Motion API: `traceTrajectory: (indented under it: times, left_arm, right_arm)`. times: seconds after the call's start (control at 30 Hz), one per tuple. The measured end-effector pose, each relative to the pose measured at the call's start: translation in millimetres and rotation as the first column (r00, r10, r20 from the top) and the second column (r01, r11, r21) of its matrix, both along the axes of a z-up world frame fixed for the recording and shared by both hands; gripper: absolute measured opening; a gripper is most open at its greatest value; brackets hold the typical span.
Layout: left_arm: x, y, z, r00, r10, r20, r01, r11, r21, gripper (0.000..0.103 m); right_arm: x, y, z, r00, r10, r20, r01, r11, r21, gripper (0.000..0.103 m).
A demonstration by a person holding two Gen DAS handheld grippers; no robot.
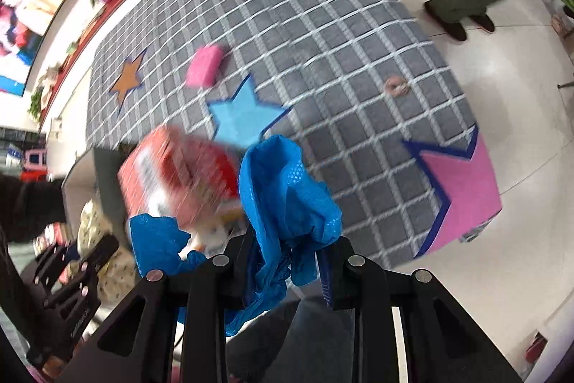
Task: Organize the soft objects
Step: 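Carry the scrunchie and blue bag in both grippers over the white box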
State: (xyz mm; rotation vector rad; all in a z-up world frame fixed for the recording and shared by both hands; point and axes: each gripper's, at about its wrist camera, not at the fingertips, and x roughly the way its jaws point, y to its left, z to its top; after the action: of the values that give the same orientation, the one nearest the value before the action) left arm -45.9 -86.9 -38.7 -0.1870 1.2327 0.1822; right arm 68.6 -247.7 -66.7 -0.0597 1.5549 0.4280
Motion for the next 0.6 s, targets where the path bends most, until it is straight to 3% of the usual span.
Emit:
traceTrajectory:
  times: [0.23,0.37,0.6]
  left_arm:
    - [-26.7,11.8,11.3,0.997,0.063,0.042,-0.063,0.998,0.0,0.031]
    - [-43.6,22.4,15.9,0.992,0.113,0.06,-0.113,0.994,0.005,0.031]
    - [-82.2,43.4,15.5,0.97,0.232,0.07,-0.232,0.973,0.0,0.032]
  right_arm:
    - [-54.5,31.9,14.2,0.989,0.15,0.0,-0.15,0.988,0.038,0.029]
    - [-74.4,60.1,24.4,0.965,0.257,0.048,-0.259,0.965,0.034,0.029]
    - [-94.0,99.4,36.3,0.931,0.353,0.09,-0.358,0.933,0.042,0.029]
